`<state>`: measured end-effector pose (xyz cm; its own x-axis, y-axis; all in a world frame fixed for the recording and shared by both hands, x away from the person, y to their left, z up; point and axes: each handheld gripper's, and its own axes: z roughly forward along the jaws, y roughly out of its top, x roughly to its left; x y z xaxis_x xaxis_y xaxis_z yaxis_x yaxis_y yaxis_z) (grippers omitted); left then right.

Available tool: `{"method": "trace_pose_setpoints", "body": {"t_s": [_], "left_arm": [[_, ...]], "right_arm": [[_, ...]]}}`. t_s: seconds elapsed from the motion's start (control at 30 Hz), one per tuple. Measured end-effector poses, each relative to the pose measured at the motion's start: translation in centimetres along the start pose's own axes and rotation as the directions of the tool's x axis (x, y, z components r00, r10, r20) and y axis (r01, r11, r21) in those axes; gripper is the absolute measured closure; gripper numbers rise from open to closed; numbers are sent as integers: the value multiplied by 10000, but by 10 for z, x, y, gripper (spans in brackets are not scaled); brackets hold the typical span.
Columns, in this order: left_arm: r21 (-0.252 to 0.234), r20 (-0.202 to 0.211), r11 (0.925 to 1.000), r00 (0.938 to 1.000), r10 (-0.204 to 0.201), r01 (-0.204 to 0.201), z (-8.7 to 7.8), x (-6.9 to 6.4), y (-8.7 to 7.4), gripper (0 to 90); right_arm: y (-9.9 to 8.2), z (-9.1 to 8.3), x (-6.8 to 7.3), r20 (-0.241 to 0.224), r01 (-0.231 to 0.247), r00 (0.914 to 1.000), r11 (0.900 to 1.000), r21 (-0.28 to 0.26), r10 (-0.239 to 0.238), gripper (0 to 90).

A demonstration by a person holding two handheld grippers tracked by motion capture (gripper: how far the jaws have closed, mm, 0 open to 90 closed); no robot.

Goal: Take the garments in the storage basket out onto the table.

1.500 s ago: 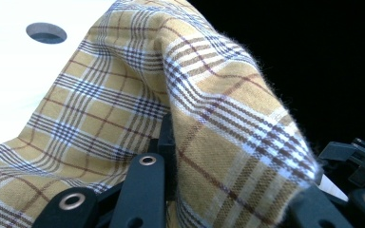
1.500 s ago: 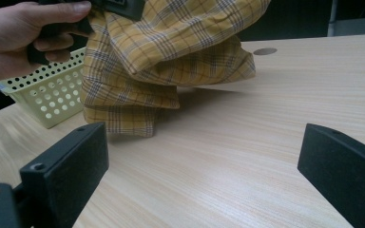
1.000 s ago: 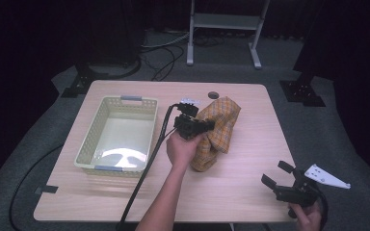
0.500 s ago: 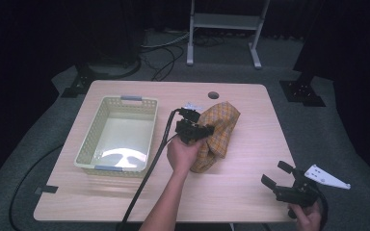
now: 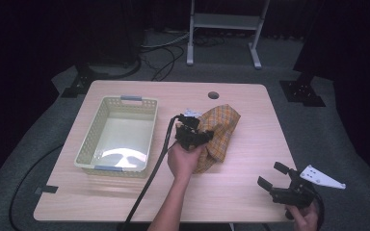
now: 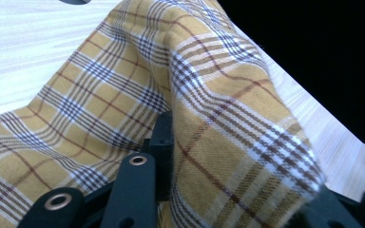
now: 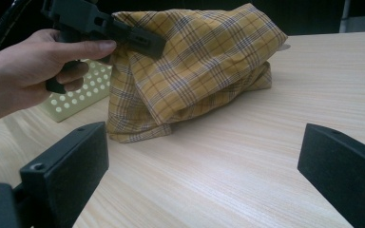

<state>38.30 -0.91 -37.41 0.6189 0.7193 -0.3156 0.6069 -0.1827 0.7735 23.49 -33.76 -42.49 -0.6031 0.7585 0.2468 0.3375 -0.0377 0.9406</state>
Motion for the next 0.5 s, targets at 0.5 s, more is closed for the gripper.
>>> {"method": "trace_pose_setpoints", "body": {"t_s": [0.5], "left_arm": [[-527,-211,9985,9997,-129,118,-3,-1,-11,493]], "right_arm": [[-1,4,2,-3,164,9999,9994,293,-164,28]]}}
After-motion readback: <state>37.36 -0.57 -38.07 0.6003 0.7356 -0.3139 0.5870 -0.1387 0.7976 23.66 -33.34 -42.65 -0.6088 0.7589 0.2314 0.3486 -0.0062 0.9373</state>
